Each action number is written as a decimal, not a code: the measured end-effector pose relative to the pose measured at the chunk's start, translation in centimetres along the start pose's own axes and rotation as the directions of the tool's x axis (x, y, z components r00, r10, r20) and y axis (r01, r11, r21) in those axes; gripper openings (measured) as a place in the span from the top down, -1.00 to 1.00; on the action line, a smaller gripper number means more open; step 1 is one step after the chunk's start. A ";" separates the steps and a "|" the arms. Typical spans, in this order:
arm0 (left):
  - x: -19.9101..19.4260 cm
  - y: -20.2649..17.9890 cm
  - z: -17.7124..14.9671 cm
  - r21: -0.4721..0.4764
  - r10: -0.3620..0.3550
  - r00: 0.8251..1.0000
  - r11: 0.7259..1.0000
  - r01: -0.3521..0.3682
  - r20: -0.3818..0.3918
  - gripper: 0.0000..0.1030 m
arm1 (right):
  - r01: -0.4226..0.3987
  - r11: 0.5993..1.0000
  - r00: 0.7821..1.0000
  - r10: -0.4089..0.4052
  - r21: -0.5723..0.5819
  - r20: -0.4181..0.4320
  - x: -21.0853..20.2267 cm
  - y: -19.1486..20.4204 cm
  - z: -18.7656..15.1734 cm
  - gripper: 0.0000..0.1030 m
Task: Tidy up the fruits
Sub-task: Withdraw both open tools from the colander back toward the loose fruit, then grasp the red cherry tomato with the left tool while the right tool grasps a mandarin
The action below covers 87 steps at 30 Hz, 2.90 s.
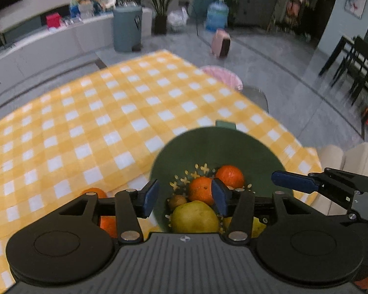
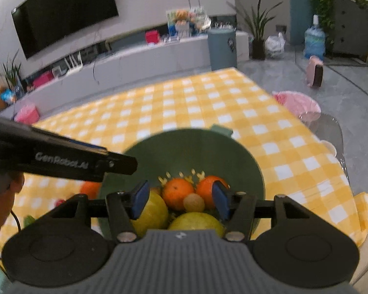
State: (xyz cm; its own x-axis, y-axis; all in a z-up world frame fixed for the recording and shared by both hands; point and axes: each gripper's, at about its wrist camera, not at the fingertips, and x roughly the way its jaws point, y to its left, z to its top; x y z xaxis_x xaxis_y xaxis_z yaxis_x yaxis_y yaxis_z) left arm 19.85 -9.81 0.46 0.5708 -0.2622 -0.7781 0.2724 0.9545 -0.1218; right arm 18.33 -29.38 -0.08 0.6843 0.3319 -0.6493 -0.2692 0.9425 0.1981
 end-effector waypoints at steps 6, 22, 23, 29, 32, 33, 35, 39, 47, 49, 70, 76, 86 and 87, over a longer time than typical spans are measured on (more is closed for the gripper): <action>-4.5 0.7 -2.1 -0.002 0.049 0.995 0.999 -0.049 0.090 -0.17 | -0.014 1.000 0.997 0.015 -0.022 0.078 -2.6 2.3 -1.0 -0.30; -9.8 4.5 -7.7 -0.008 0.142 0.976 0.990 -0.143 0.163 -0.17 | -0.138 0.982 0.988 0.145 -0.128 0.051 -3.4 9.3 -5.7 -0.31; -9.9 4.6 -7.9 -0.006 0.138 0.977 0.990 -0.139 0.163 -0.17 | -0.140 0.982 0.988 0.147 -0.130 0.043 -3.3 9.6 -5.9 -0.31; -10.1 5.9 -9.1 -0.024 0.154 0.975 0.988 -0.153 0.162 -0.17 | -0.133 0.981 0.990 0.137 -0.144 0.016 -2.6 11.0 -6.4 -0.31; -9.9 6.3 -9.6 -0.029 0.150 0.975 0.989 -0.147 0.165 -0.17 | -0.128 0.980 0.991 0.131 -0.151 0.010 -2.3 11.8 -6.5 -0.31; -9.9 6.4 -9.8 -0.028 0.149 0.975 0.989 -0.147 0.164 -0.17 | -0.127 0.980 0.992 0.130 -0.155 0.007 -2.1 12.0 -6.5 -0.31; -9.7 6.6 -10.0 -0.027 0.150 0.975 0.989 -0.148 0.164 -0.17 | -0.120 0.979 0.992 0.123 -0.164 0.006 -2.0 12.5 -6.5 -0.34; -9.2 7.4 -10.4 -0.037 0.135 0.980 0.991 -0.131 0.146 -0.17 | -0.084 0.976 0.995 0.094 -0.201 0.042 -1.8 13.6 -6.4 -0.51; -8.2 10.6 -10.6 -0.137 0.102 0.987 0.987 -0.085 0.123 -0.11 | -0.065 0.932 0.994 0.092 -0.356 0.060 -0.1 16.0 -5.9 -0.36; -7.8 11.3 -10.5 -0.153 0.096 0.989 0.985 -0.078 0.109 -0.04 | -0.070 0.926 0.994 0.096 -0.371 0.051 0.6 16.4 -5.7 -0.23; -1.6 14.1 -10.5 -0.171 0.025 0.999 0.985 -0.028 -0.021 0.42 | -0.064 0.846 0.998 0.058 -0.530 -0.028 7.9 17.3 -5.4 0.33; 0.1 13.9 -10.0 -0.164 0.013 0.999 0.986 -0.019 -0.037 0.42 | -0.038 0.797 0.999 0.020 -0.602 -0.036 9.6 17.0 -5.8 0.33; 0.4 13.6 -9.4 -0.073 0.036 0.997 0.997 -0.041 -0.065 0.41 | -0.039 0.757 0.999 0.019 -0.653 -0.038 10.6 16.8 -5.9 0.31; 0.3 13.7 -9.5 -0.071 0.036 0.997 0.997 -0.040 -0.068 0.41 | -0.042 0.753 0.999 0.022 -0.656 -0.039 10.6 16.8 -5.9 0.29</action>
State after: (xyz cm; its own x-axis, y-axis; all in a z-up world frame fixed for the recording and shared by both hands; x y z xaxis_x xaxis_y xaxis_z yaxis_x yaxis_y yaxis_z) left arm 16.36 4.52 -7.29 0.5258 -0.2177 -0.8223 0.1932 0.9720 -0.1338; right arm 17.05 -10.29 -7.97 0.6516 0.3507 -0.6727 -0.6761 0.6706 -0.3053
